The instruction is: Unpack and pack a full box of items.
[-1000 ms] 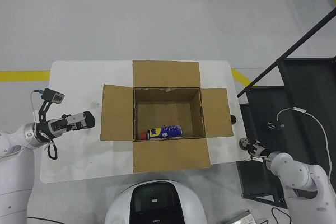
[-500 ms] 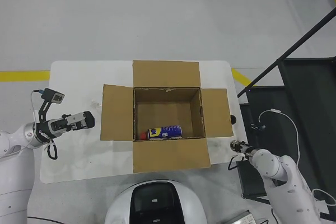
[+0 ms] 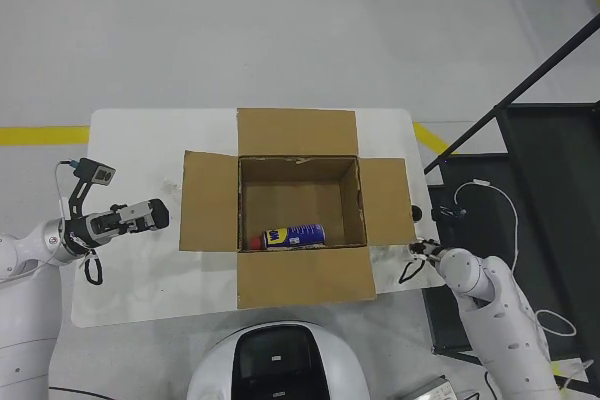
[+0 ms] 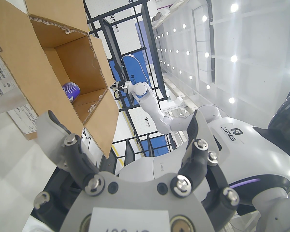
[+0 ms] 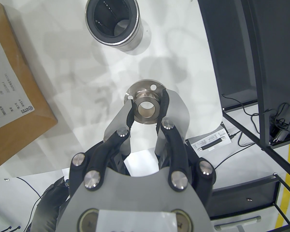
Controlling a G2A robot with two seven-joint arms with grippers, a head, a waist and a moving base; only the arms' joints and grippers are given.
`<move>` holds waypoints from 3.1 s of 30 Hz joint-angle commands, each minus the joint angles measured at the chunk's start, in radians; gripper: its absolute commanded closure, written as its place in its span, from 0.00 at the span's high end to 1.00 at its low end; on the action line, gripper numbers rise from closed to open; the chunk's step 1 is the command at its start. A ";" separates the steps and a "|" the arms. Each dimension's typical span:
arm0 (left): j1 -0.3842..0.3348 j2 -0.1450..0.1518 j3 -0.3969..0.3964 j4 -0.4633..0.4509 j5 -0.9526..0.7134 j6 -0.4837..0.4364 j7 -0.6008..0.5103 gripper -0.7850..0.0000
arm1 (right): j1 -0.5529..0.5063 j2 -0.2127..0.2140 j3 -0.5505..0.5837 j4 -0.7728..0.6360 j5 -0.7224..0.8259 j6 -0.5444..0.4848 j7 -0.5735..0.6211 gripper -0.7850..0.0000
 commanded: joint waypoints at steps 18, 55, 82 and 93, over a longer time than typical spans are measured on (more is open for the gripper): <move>0.000 0.000 0.000 0.000 0.000 0.000 0.000 1.00 | 0.103 -0.010 -0.038 0.168 0.037 0.007 -0.055 1.00; 0.000 0.000 0.000 0.000 0.000 0.000 0.000 1.00 | 0.320 0.007 -0.309 -0.421 -0.168 -0.377 0.242 1.00; 0.000 0.000 0.000 0.000 0.000 0.000 0.000 1.00 | 0.670 -0.020 -0.543 -0.076 -0.065 -0.725 0.366 1.00; 0.000 0.000 0.000 0.000 0.000 0.000 0.000 1.00 | 0.968 -0.100 -0.884 0.317 0.068 -0.876 0.434 1.00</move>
